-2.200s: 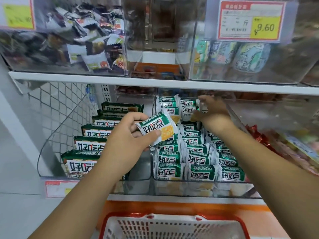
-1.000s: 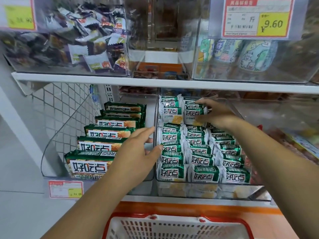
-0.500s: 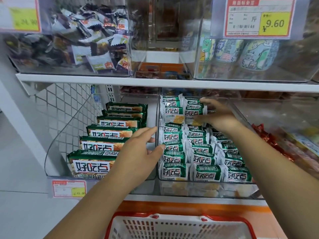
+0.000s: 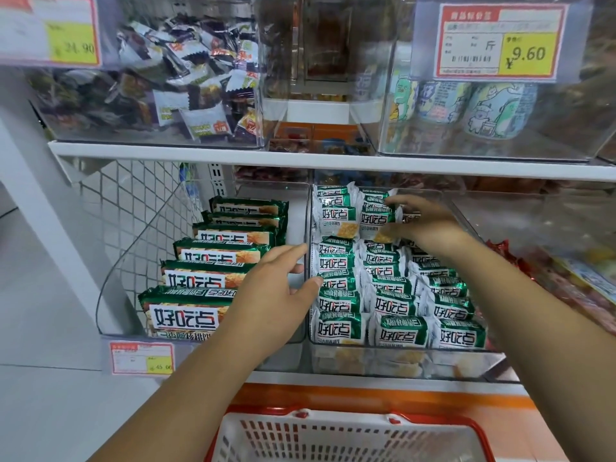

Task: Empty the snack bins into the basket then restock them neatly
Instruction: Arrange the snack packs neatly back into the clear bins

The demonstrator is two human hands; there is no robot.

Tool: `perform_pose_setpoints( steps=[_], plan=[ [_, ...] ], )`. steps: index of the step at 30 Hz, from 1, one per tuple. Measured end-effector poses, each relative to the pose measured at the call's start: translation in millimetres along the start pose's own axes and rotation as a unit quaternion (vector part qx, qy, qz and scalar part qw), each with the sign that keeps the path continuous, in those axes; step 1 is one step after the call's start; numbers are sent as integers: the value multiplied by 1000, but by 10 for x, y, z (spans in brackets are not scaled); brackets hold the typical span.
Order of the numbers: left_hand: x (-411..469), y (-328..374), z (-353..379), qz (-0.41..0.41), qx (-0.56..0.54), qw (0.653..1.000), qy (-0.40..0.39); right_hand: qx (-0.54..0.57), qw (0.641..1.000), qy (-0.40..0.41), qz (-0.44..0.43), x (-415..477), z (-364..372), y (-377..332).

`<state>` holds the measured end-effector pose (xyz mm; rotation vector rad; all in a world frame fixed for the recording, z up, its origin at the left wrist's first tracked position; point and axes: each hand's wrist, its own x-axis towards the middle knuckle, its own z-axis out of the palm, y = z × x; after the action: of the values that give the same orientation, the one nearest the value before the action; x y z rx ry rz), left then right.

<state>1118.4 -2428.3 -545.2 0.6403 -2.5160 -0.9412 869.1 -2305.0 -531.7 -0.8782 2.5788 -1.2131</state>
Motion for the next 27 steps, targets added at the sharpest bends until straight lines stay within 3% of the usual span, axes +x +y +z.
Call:
perform_pose_setpoints(
  steps=[4,11,15,17,21,27],
  plan=[
    [0,-3,9,-2,-12,1000,2,-16,999,41,-18,11,71,23],
    [-2,-3,4,-3,-10,1000,-2,-64,998,22,-14,-27,85,-37],
    [-3,4,14,-3,-6,1000,1,-256,955,83,-126,-112,176,-164],
    [-5,0,17,-4,-4,1000,2,-293,937,82,-173,-115,252,-239],
    [-11,-1,15,-7,-10,1000,1,-277,948,34,-151,-63,385,-228],
    [5,-1,25,-1,-7,1000,5,-223,961,63,-150,-10,512,-189]
  ],
)
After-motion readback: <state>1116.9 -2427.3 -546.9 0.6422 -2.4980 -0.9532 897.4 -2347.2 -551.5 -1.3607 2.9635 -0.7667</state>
